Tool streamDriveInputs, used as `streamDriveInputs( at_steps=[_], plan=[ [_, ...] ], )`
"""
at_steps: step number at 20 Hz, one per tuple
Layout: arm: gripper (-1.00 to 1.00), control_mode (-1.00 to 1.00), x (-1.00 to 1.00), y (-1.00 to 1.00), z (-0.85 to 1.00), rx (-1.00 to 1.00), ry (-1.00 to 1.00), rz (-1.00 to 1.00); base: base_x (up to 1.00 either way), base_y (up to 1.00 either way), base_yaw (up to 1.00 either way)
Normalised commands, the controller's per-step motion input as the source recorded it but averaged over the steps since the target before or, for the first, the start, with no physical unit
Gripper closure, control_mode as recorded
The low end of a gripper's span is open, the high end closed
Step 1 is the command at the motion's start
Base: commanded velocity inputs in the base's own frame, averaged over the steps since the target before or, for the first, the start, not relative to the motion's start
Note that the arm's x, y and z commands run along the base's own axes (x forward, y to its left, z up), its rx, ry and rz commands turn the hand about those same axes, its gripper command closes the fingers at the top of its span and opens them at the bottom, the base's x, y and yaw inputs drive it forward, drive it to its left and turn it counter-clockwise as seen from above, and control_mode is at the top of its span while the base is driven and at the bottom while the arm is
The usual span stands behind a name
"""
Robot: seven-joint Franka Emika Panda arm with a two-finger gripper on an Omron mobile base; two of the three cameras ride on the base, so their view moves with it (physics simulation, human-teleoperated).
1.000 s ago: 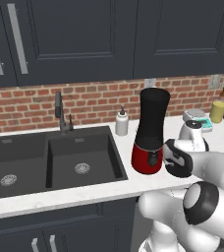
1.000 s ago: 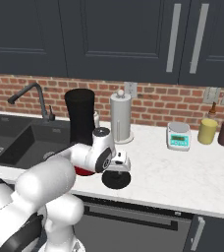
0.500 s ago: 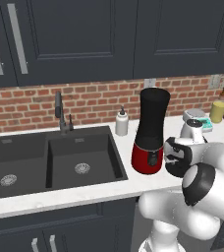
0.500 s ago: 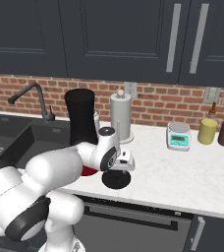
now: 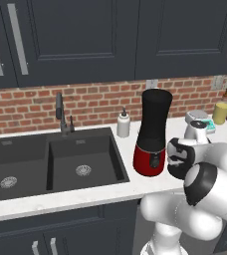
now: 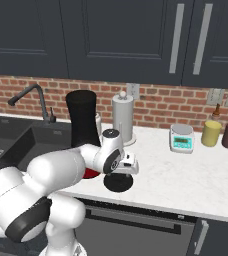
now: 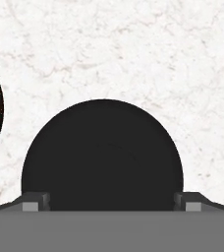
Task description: Close the lid blender by securely placing the lid on top.
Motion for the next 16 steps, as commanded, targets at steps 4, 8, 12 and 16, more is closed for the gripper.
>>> streamDriveInputs(
  at_steps=[4, 8, 12, 16],
  plan=[
    [-1.0, -1.0, -0.04, 0.0, 0.0, 0.0, 0.0, 0.0, 0.0, 0.0, 0.0],
    [-1.0, -1.0, -0.11, 0.0, -0.01, 0.0, 0.0, 0.0, 0.0, 0.0, 0.0],
    [-1.0, -1.0, -0.12, 0.0, -0.02, 0.0, 0.0, 0.0, 0.0, 0.0, 0.0],
    [-1.0, -1.0, -0.01, 0.0, -0.02, 0.0, 0.0, 0.0, 0.0, 0.0, 0.0]
  ],
)
